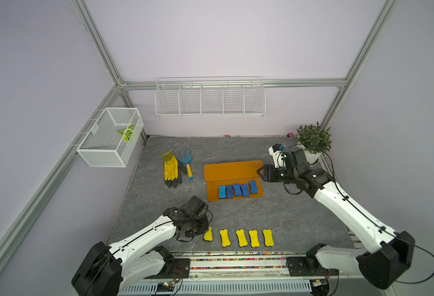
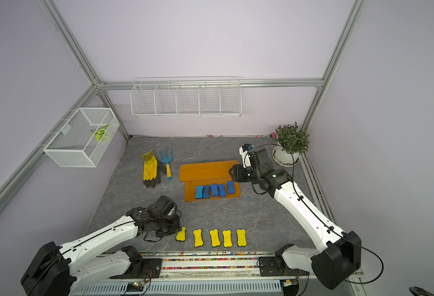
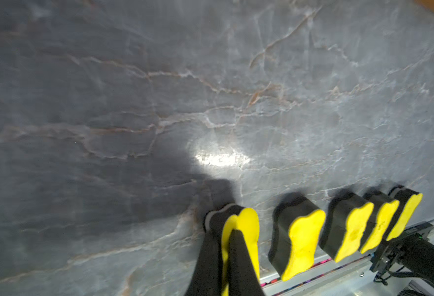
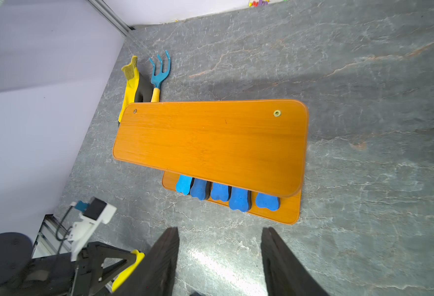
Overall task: Remove the whiteboard erasers from the shelf
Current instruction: Place the whiteboard eraser at the center of the board.
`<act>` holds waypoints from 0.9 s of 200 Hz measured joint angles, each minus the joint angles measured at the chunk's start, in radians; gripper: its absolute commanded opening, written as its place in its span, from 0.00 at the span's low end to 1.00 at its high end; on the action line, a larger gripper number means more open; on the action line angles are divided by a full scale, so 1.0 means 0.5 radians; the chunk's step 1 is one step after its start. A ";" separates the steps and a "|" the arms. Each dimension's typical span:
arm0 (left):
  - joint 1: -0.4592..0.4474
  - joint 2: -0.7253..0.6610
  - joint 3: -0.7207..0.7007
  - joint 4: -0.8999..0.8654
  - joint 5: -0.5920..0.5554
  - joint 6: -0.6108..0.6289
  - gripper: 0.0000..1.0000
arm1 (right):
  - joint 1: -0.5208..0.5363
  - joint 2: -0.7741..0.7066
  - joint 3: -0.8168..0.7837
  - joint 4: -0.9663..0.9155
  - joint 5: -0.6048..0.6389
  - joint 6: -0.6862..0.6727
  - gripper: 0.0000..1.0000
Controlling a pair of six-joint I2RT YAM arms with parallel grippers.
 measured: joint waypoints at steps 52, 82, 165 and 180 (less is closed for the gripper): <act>-0.110 -0.027 -0.092 0.198 0.024 -0.047 0.07 | -0.009 -0.029 -0.046 -0.008 0.021 -0.002 0.58; -0.125 -0.087 -0.134 0.222 0.014 -0.070 0.34 | -0.010 -0.028 -0.049 -0.011 0.021 -0.001 0.58; -0.094 -0.153 0.111 -0.064 -0.222 -0.079 0.60 | -0.061 0.098 -0.035 -0.004 -0.014 -0.039 0.60; 0.095 -0.159 0.345 -0.071 -0.223 0.021 0.68 | -0.123 0.147 -0.028 0.006 -0.048 -0.048 0.61</act>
